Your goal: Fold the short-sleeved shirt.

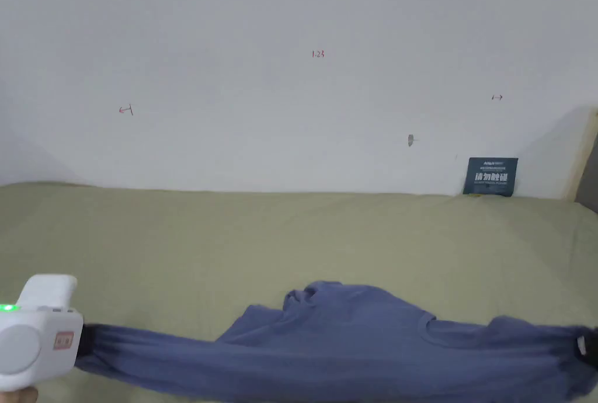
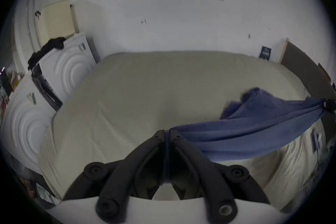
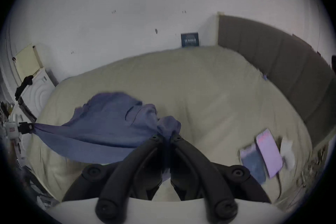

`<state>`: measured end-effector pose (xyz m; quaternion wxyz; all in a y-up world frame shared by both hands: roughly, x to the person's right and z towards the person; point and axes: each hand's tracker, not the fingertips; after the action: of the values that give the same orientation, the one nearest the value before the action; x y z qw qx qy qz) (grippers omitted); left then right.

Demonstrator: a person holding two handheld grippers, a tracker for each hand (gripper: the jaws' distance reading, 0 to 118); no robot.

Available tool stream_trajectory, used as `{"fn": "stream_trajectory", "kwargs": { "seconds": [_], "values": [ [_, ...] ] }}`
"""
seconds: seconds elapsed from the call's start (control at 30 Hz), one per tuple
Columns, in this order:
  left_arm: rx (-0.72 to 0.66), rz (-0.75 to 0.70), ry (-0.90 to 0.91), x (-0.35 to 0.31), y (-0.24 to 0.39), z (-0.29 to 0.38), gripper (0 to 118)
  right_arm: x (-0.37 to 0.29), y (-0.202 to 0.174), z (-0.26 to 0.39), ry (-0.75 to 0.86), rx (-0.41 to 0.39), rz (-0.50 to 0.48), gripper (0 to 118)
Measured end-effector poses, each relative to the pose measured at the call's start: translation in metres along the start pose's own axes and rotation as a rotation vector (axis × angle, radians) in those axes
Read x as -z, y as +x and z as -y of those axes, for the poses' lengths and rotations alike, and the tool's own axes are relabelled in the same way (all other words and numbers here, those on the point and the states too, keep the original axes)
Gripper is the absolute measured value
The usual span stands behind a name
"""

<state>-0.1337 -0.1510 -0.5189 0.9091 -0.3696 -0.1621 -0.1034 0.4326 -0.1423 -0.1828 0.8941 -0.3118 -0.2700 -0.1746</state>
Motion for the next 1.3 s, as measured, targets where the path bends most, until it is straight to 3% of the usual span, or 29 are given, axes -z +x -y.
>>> {"fn": "stream_trajectory", "kwargs": {
  "seconds": [0.07,0.3,0.53,0.6,0.63,0.67,0.7,0.73,0.83,0.9,0.93,0.97,1.0,1.03,1.1,1.17,1.3],
  "values": [
    [0.01,0.019,-0.037,-0.016,-0.001,0.041,3,-0.023,0.012,0.045,-0.043,0.024,0.016,7],
    [-0.065,0.047,-0.083,-0.066,-0.021,0.149,3,-0.093,0.044,0.154,-0.087,-0.029,0.027,7],
    [-0.151,0.113,-0.082,-0.076,-0.029,0.174,3,-0.092,0.054,0.168,-0.065,-0.046,0.026,8],
    [-0.155,0.107,-0.071,-0.076,-0.03,0.173,9,-0.089,0.052,0.168,-0.059,-0.049,0.025,17],
    [-0.163,0.108,-0.071,-0.074,-0.032,0.171,38,-0.087,0.053,0.166,-0.061,-0.046,0.024,45],
    [-0.173,0.105,-0.067,-0.075,-0.03,0.172,79,-0.086,0.052,0.164,-0.062,-0.05,0.04,68],
    [-0.175,0.083,-0.055,-0.075,-0.03,0.172,111,-0.096,0.038,0.168,-0.054,-0.063,0.053,85],
    [-0.174,0.073,-0.052,-0.075,-0.03,0.171,118,-0.097,0.036,0.167,-0.05,-0.059,0.056,92],
    [-0.17,0.076,-0.004,-0.091,-0.022,0.169,117,-0.105,0.026,0.164,-0.014,-0.046,0.034,92],
    [-0.159,0.065,-0.004,-0.1,-0.016,0.165,109,-0.11,0.014,0.164,0.003,-0.06,0.022,89],
    [-0.155,0.068,0.016,-0.107,-0.015,0.167,91,-0.112,0.008,0.164,0.011,-0.069,0.018,76],
    [-0.154,0.073,0.046,-0.115,-0.01,0.166,62,-0.123,-0.004,0.165,0.047,-0.078,0.024,48],
    [-0.155,0.063,0.061,-0.125,-0.006,0.166,16,-0.131,-0.012,0.167,0.097,-0.078,-0.013,2],
    [-0.151,0.064,0.088,-0.134,-0.001,0.167,0,-0.138,-0.02,0.169,0.123,-0.084,-0.024,1],
    [-0.143,0.086,0.122,-0.153,0.007,0.172,0,-0.151,-0.038,0.177,0.249,-0.09,0.06,1],
    [-0.109,0.1,0.162,-0.162,0.011,0.176,0,-0.157,-0.048,0.182,0.216,-0.101,-0.027,1],
    [-0.096,0.057,0.14,-0.168,0.005,0.187,0,-0.167,-0.079,0.195,0.256,-0.19,-0.014,1]
  ]
}}
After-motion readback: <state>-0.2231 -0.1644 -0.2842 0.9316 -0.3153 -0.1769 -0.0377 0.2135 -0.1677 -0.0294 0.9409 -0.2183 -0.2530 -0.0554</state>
